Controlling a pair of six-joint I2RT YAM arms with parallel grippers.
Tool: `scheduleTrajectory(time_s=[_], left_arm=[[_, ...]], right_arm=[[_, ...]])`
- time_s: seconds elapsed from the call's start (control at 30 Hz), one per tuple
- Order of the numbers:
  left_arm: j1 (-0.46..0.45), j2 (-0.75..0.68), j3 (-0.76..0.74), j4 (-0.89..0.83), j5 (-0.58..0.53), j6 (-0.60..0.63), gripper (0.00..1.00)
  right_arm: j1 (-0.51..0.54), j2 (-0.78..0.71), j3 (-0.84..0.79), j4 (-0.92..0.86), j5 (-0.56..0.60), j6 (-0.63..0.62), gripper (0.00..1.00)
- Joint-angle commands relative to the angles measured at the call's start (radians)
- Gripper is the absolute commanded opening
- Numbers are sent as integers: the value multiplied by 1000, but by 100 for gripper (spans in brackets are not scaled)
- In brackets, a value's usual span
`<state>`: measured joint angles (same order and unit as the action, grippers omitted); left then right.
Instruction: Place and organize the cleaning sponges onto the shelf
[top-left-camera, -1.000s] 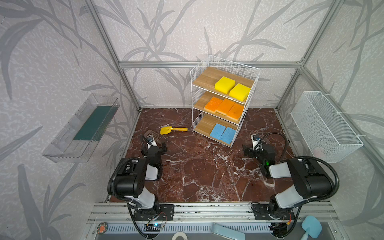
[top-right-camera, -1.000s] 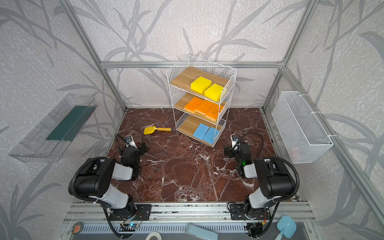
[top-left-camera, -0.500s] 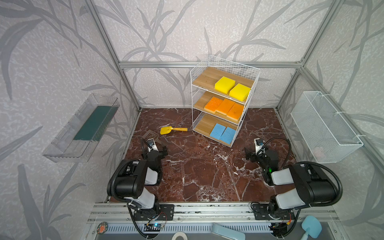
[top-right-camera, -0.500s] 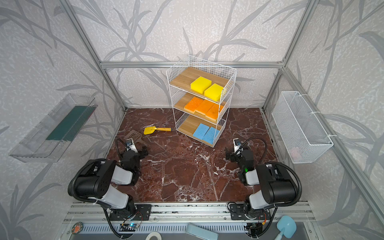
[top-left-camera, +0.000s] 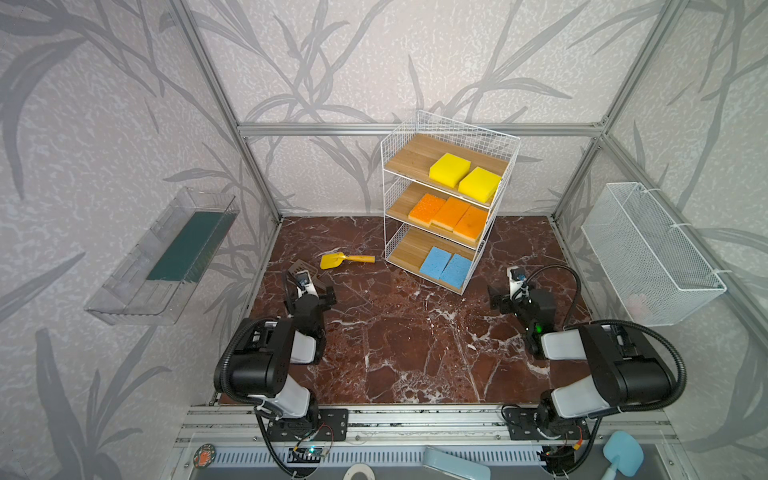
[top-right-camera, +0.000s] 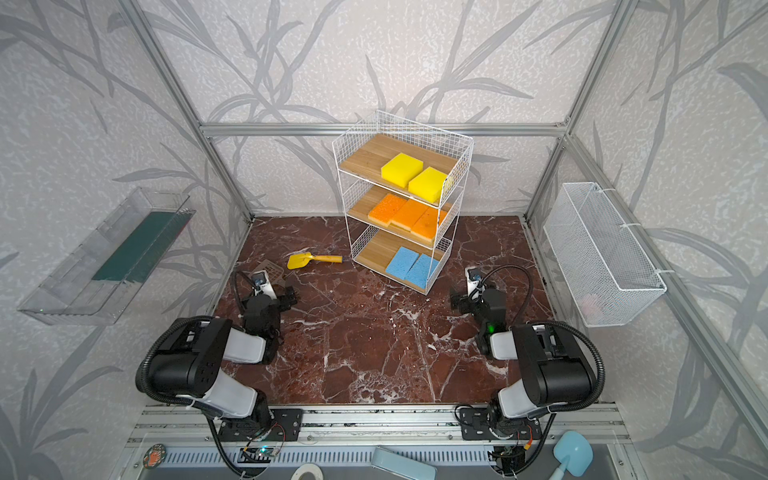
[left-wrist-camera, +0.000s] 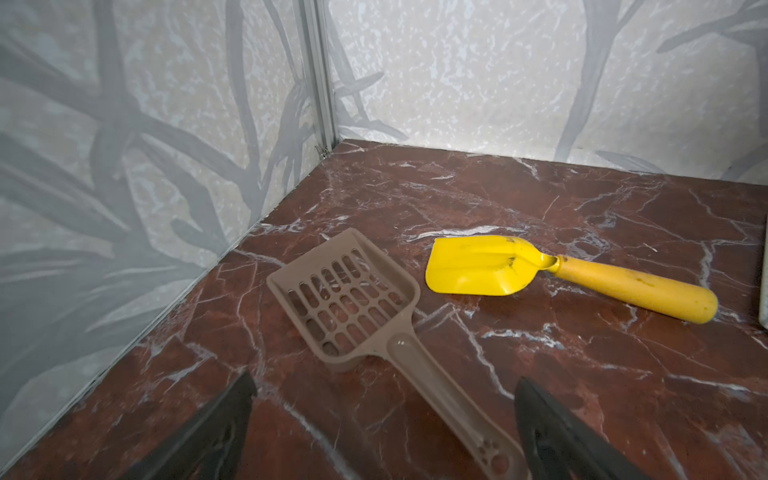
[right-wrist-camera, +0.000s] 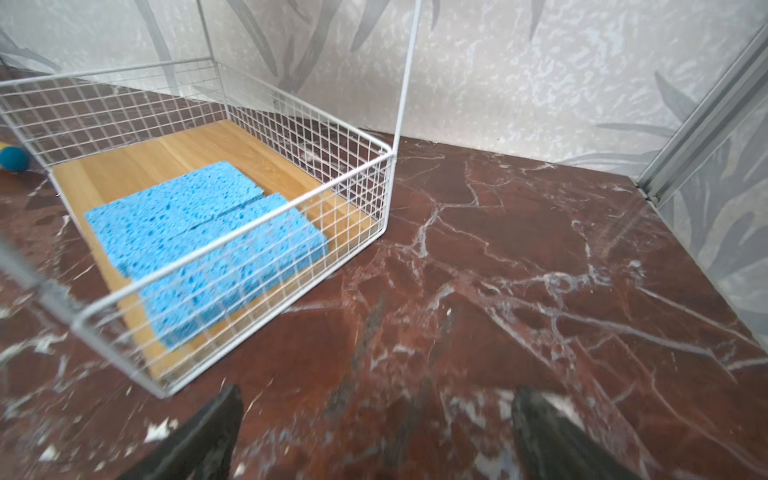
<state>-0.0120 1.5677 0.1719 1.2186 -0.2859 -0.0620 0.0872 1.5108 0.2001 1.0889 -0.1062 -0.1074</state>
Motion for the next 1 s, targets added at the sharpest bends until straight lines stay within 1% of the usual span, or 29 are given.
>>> scheduleTrajectory(time_s=[0.0, 0.07, 0.1, 0.13, 0.17, 0.2, 0.23, 0.27, 0.3, 0.33, 0.37, 0.4, 0.43, 0.47, 0.5, 0.6, 0.67, 0.7, 0.73, 0.8, 0.83, 0.93, 0.97], left_arm=[[-1, -5, 25, 51, -23, -10, 99], [-3, 22, 127, -91, -50, 6, 99], [-6, -2, 191, -260, -44, 4, 99], [-7, -35, 220, -356, -38, -8, 99], [-6, -48, 211, -354, -31, -14, 99], [-5, -28, 196, -291, -37, -10, 99], [-6, 14, 188, -205, -41, 7, 99], [-12, 19, 186, -200, -58, 21, 99], [-13, -10, 189, -250, -50, 5, 99], [-14, -24, 184, -267, -45, 13, 99], [-15, -30, 166, -239, -38, 15, 99], [-14, -30, 120, -155, -44, 13, 99], [-14, -22, 60, -37, -64, -3, 99], [-6, -2, 3, 110, -52, -17, 99], [1, 27, -38, 199, -15, -18, 99], [-2, 27, 74, 24, -65, -1, 99], [-3, -7, 123, -131, -61, -16, 99], [-3, -11, 145, -176, -65, -20, 99], [-2, 0, 167, -193, -63, -14, 99], [-9, 3, 191, -237, -63, 1, 99], [-7, -2, 189, -243, -58, -6, 99], [-12, -1, 162, -180, -69, 1, 99], [-11, -9, 122, -110, -68, -2, 99]], right_arm=[[6, 44, 0, 146, 2, -14, 99], [6, 80, 119, -16, -15, -15, 99], [2, 46, 191, -217, -12, -6, 99], [-21, 13, 245, -366, -15, 7, 99], [-23, 30, 224, -271, -11, 22, 99], [-23, 63, 190, -150, -21, 16, 99], [-16, 75, 165, -96, -31, 8, 99], [-12, 51, 151, -107, -42, -6, 99], [-12, 13, 123, -105, -59, -18, 99], [-12, -23, 69, -51, -62, -21, 99], [-12, -33, 10, 55, -62, -23, 99], [-12, -19, -35, 151, -67, -25, 99], [-12, 9, -47, 200, -76, -26, 99], [-12, 34, -37, 208, -82, -29, 99], [-11, 59, -17, 201, -90, -30, 99], [-10, 82, 32, 147, -108, -34, 99], [2, 63, 141, -89, -102, -50, 99], [-22, 36, 204, -247, -94, -6, 99], [-42, 18, 235, -326, -108, -8, 99], [-27, 59, 179, -145, -83, -3, 99], [-25, 75, 164, -92, -74, 1, 99], [-21, 7, 151, -167, -70, -14, 99], [-12, -12, 106, -111, -60, -21, 99]])
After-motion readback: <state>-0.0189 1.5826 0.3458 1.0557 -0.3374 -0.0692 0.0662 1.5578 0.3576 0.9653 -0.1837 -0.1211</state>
